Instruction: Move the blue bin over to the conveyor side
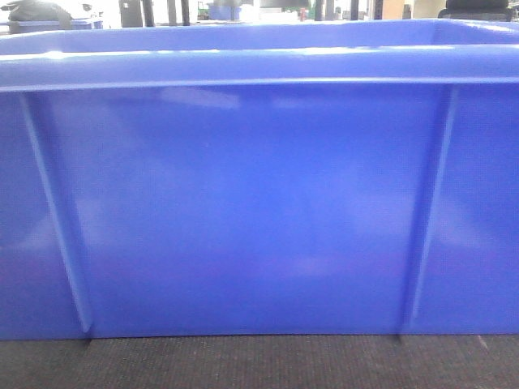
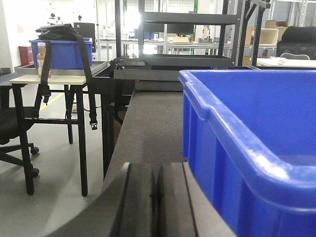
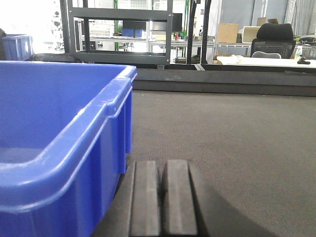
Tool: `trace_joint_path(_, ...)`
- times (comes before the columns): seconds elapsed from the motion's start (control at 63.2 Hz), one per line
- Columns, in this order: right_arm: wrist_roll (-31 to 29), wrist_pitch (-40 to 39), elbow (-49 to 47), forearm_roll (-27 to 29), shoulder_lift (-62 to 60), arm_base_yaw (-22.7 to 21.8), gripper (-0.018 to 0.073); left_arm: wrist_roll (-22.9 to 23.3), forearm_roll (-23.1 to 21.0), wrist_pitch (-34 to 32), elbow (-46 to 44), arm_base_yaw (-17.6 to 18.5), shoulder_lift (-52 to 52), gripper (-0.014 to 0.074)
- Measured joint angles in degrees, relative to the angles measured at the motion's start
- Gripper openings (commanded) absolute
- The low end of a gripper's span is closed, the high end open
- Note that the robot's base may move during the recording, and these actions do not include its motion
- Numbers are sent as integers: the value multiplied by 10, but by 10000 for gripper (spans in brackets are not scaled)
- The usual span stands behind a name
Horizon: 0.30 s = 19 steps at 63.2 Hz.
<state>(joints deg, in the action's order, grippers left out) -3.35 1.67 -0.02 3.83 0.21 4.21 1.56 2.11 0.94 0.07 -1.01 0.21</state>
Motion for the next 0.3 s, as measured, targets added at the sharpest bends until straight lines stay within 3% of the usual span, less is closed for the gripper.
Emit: trace_joint_path(0.301, 0, 0, 0, 0, 0, 0, -83, 0, 0, 0, 0, 0, 0, 11)
